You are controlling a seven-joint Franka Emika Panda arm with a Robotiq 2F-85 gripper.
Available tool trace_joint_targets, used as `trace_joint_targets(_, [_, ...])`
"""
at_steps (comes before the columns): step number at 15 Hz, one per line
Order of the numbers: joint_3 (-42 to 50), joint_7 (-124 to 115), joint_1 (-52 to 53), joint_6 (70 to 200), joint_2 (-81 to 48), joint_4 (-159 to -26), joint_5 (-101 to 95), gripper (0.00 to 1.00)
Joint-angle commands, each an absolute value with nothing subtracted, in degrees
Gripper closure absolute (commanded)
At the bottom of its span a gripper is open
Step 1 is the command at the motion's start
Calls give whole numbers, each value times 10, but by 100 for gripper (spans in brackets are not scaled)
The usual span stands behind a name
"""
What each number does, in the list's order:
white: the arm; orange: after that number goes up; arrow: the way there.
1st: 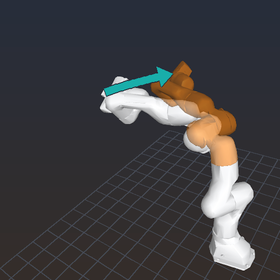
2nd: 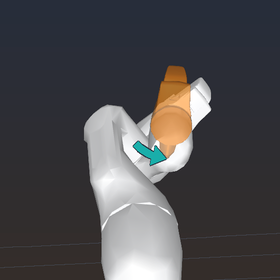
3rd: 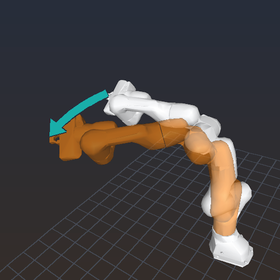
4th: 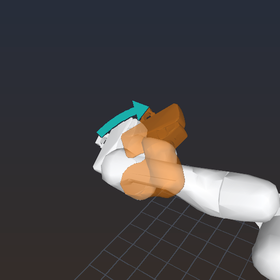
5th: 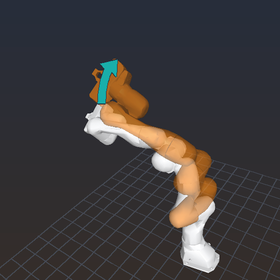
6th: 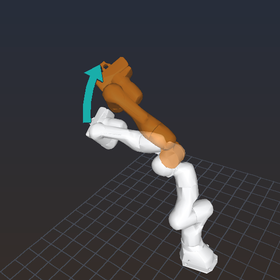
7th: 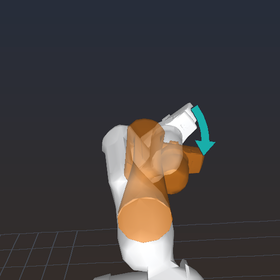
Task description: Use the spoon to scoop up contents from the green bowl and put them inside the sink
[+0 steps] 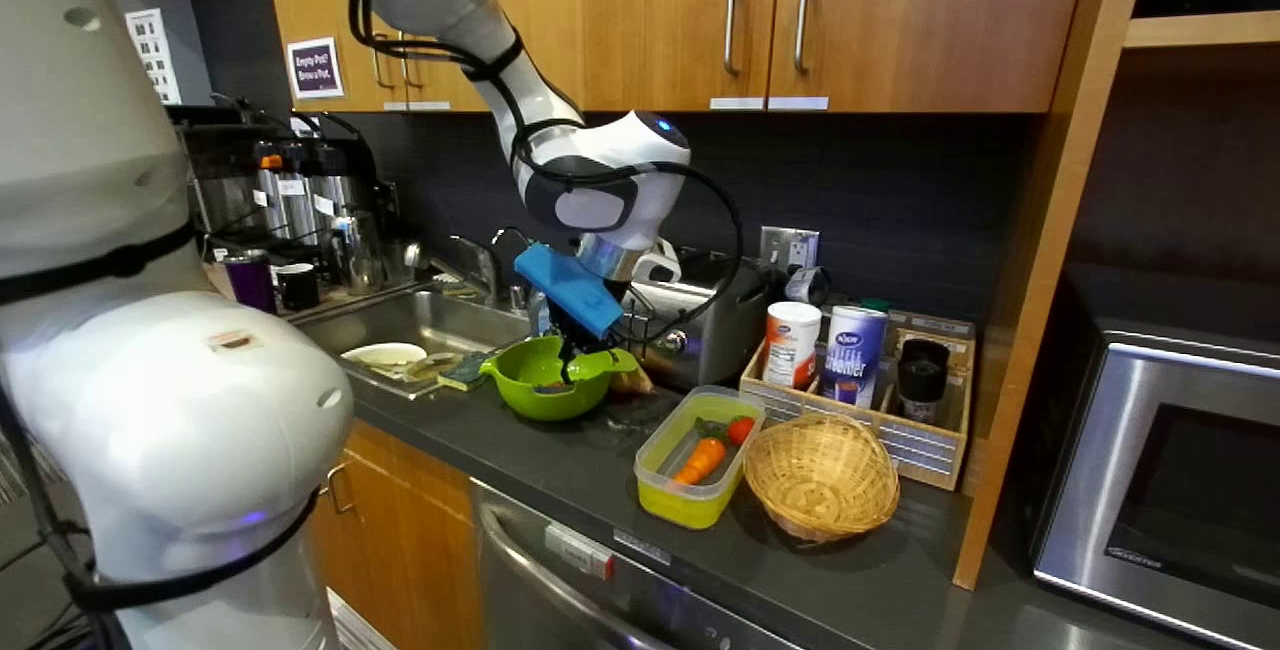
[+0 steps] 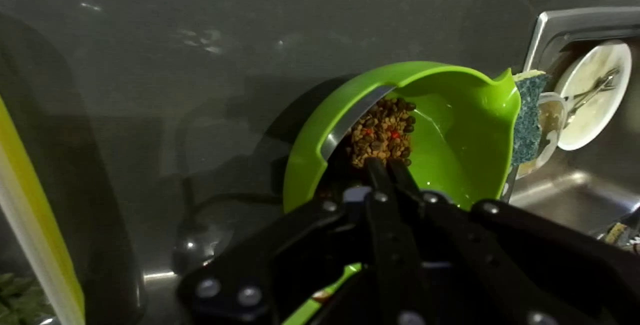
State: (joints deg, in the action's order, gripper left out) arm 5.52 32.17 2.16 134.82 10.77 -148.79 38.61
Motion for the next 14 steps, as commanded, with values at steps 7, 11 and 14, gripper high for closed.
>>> trace_joint_targets(7, [68, 372, 18, 1301, 99, -1490, 464, 99])
trace_joint_targets(11, [75, 413, 6, 1266, 88, -1490, 518, 99])
trace_joint_targets(14, [77, 435, -6, 1245, 79, -1489, 546, 99])
